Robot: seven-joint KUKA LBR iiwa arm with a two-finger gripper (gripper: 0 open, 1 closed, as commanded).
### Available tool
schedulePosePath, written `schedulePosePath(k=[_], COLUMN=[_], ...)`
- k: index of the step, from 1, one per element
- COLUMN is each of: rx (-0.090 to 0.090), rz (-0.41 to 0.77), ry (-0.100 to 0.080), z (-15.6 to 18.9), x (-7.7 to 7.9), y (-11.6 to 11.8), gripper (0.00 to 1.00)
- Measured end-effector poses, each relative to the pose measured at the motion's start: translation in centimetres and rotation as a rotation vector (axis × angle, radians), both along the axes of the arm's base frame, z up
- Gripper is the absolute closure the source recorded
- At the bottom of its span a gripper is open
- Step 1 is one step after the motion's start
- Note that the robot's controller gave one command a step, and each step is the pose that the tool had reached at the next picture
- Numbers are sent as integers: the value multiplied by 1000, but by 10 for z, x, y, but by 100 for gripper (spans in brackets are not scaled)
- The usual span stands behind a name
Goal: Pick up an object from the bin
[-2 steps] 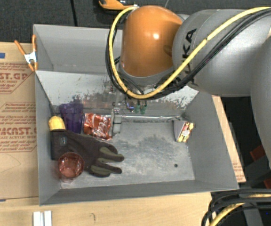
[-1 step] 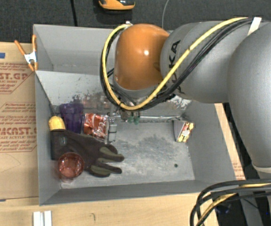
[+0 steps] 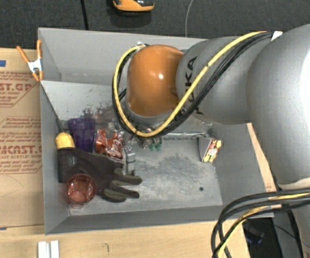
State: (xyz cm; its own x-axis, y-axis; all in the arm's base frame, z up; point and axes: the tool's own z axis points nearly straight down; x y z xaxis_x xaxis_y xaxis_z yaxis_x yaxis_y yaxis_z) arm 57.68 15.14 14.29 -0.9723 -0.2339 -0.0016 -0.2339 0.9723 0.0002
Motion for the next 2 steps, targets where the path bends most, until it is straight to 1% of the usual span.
schedulePosePath(k=[1, 2], rx=[-1, 2], rz=[98, 82], ry=[-2, -9], z=[-40, -65], x=[4, 12], y=[8, 5], gripper=[0, 0])
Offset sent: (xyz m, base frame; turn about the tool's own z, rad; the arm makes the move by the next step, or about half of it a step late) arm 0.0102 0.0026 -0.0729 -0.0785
